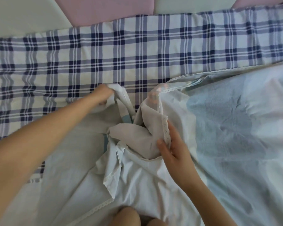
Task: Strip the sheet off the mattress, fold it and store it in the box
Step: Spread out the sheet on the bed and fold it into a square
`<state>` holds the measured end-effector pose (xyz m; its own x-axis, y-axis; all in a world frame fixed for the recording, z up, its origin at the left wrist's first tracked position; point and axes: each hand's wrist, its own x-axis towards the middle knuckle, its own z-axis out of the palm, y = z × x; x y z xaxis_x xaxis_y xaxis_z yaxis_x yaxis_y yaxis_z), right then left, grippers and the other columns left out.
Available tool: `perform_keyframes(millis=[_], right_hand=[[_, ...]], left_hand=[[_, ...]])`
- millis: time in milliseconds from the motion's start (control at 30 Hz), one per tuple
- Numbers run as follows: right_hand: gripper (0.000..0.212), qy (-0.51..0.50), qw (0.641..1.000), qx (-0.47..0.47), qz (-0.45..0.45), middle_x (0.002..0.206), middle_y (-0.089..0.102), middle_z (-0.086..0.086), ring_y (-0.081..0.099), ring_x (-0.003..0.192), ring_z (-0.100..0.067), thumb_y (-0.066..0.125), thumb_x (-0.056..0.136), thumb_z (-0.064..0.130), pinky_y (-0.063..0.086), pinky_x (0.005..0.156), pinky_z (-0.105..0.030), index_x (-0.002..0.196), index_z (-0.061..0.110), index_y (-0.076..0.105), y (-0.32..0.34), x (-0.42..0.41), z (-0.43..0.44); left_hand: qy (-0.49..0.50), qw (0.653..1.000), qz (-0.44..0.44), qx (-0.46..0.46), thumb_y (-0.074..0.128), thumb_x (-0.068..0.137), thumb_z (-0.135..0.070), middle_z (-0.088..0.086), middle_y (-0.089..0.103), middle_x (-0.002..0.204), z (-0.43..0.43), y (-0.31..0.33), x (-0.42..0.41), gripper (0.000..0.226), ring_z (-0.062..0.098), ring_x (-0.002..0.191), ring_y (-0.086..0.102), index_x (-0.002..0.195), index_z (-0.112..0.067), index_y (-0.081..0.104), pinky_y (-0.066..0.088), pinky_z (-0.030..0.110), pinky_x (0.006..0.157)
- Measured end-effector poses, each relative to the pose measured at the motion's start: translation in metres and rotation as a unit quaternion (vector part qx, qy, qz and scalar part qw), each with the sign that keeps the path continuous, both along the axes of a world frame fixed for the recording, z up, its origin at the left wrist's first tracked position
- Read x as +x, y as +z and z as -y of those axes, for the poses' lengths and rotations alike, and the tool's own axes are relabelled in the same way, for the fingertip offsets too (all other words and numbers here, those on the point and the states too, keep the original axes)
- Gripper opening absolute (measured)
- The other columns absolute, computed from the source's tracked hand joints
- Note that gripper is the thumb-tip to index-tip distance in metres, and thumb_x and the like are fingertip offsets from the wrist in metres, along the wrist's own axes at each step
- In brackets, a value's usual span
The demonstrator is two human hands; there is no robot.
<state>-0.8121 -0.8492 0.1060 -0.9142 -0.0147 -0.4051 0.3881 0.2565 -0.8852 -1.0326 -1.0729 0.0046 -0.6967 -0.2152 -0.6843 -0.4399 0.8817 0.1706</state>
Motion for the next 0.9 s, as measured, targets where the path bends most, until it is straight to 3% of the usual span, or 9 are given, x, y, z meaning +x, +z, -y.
perform_keyframes(millis=[33,100,200,367,467,567,733,833,900], right_hand=[[0.052,0.014,1.0,0.015,-0.007,0.087,0.063,-0.017,0.063,0.076,-0.025,0.045,0.094,0.032,0.052,0.07,-0.042,0.144,0.035,0.034,0.001,-0.002,0.003],[0.035,0.012,0.999,0.022,-0.023,0.068,0.056,-0.014,0.052,0.057,-0.022,0.045,0.094,0.031,0.044,0.056,-0.042,0.128,0.03,0.051,0.002,-0.008,0.012],[0.023,-0.047,0.998,-0.003,-0.037,0.059,0.045,-0.01,0.041,0.055,-0.024,0.046,0.093,0.029,0.036,0.054,-0.04,0.083,0.01,0.053,0.004,-0.019,0.023],[0.029,-0.043,0.999,-0.023,-0.019,0.054,0.033,0.007,0.031,0.053,-0.004,0.048,0.098,0.011,0.027,0.051,-0.021,0.07,0.012,0.039,0.009,-0.035,0.034],[0.018,-0.003,0.999,-0.032,-0.02,0.065,0.049,-0.009,0.046,0.06,-0.016,0.044,0.099,0.013,0.039,0.061,-0.031,0.083,0.016,0.051,0.011,-0.036,0.039],[0.025,0.027,0.999,-0.035,-0.02,0.093,0.061,-0.021,0.059,0.086,-0.031,0.041,0.101,0.015,0.047,0.079,-0.042,0.116,0.03,0.054,0.01,-0.039,0.045],[0.038,0.077,0.997,-0.008,-0.021,0.1,0.059,-0.025,0.057,0.093,-0.037,0.04,0.1,0.015,0.045,0.084,-0.048,0.129,0.039,0.035,0.012,-0.056,0.057],[0.042,0.152,0.987,0.032,-0.05,0.09,0.06,-0.005,0.057,0.089,-0.024,0.042,0.099,0.014,0.047,0.085,-0.04,0.139,0.02,0.033,0.007,-0.067,0.068],[0.042,0.192,0.981,0.004,-0.036,0.098,0.057,0.014,0.055,0.097,-0.008,0.044,0.095,0.007,0.044,0.089,-0.02,0.135,0.017,0.039,0.007,-0.07,0.069]], left_hand=[[0.15,0.983,-0.042,0.095,0.045,0.095,-0.022,0.006,0.048,0.065,0.009,0.01,-0.01,0.016,0.013,0.044,0.048,0.083,-0.012,0.052,0.037,0.017,0.035],[0.421,0.855,-0.169,0.252,0.037,0.097,-0.015,0.003,0.047,0.058,0.039,0.042,-0.036,0.014,0.007,0.032,0.041,0.089,-0.014,0.049,0.032,0.014,0.031],[0.496,0.751,-0.299,0.319,0.039,0.1,-0.02,-0.001,0.057,0.078,0.094,0.075,-0.079,0.01,0.008,0.057,0.056,0.107,-0.016,0.045,0.047,0.014,0.049],[0.465,0.772,-0.283,0.327,0.034,0.098,-0.048,-0.011,0.06,0.113,0.132,0.085,-0.114,0.042,0.003,0.085,0.058,0.133,-0.027,0.042,0.041,0.014,0.058],[0.438,0.798,-0.296,0.289,0.033,0.095,-0.057,-0.005,0.012,0.158,0.123,0.072,-0.118,0.073,0.014,0.135,0.032,0.151,-0.029,-0.004,0.034,0.034,0.105],[0.319,0.88,-0.314,0.159,0.04,0.096,-0.048,0.006,-0.01,0.159,0.091,0.071,-0.098,0.078,0.022,0.146,0.003,0.151,-0.016,-0.007,0.013,0.041,0.117],[0.064,0.956,-0.143,0.248,0.038,0.098,-0.044,0.005,0.038,0.146,0.016,0.092,-0.015,0.049,0.019,0.132,0.039,0.135,-0.014,0.045,0.029,0.036,0.111],[-0.02,0.897,0.013,0.442,0.044,0.073,-0.078,-0.01,0.056,0.128,-0.014,0.117,0.048,0.071,0.006,0.118,0.054,0.125,-0.03,0.054,0.043,0.028,0.102],[-0.065,0.887,0.024,0.456,0.068,0.065,-0.066,-0.017,0.054,0.124,-0.022,0.124,0.072,0.066,0.003,0.114,0.054,0.123,-0.04,0.051,0.047,0.023,0.095]])
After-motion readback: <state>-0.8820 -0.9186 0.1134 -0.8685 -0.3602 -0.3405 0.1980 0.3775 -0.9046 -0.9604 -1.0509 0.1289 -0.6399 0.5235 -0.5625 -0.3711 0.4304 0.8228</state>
